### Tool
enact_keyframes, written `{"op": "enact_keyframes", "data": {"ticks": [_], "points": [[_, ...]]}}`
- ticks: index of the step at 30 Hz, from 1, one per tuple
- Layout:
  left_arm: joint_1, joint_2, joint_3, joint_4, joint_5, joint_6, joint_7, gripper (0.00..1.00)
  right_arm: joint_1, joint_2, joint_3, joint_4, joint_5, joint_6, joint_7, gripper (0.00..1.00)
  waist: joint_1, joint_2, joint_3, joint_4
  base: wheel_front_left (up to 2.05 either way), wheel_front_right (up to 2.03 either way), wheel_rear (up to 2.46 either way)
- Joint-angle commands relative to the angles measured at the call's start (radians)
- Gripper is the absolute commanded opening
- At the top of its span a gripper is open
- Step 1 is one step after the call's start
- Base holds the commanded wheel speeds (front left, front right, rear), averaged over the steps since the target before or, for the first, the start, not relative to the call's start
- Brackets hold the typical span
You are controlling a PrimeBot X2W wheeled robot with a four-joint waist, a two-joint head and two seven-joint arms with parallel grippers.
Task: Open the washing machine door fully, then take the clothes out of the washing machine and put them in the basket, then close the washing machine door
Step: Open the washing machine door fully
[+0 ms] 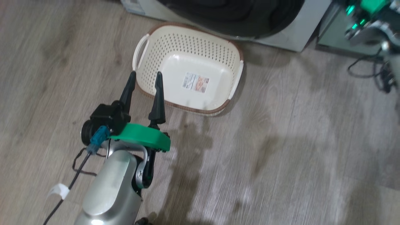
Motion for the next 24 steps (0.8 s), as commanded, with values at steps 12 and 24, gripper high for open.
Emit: {"op": "enact_keyframes", "data": {"ticks": [12, 24], "points": [[0.047, 0.019, 0.071, -0.009, 0.041, -0.019, -0.006, 1.00, 0.168, 0.062, 0.040, -0.101, 0.047, 0.008, 0.042, 0.00, 0.0000, -0.0001, -0.124, -0.026, 0.00, 0.00, 0.00], [0.108, 0.019, 0.111, -0.005, 0.067, -0.025, -0.006, 1.00, 0.269, 0.042, -0.005, -0.133, 0.076, 0.008, 0.039, 0.00, 0.0000, -0.0001, -0.192, -0.044, 0.00, 0.00, 0.00]]}}
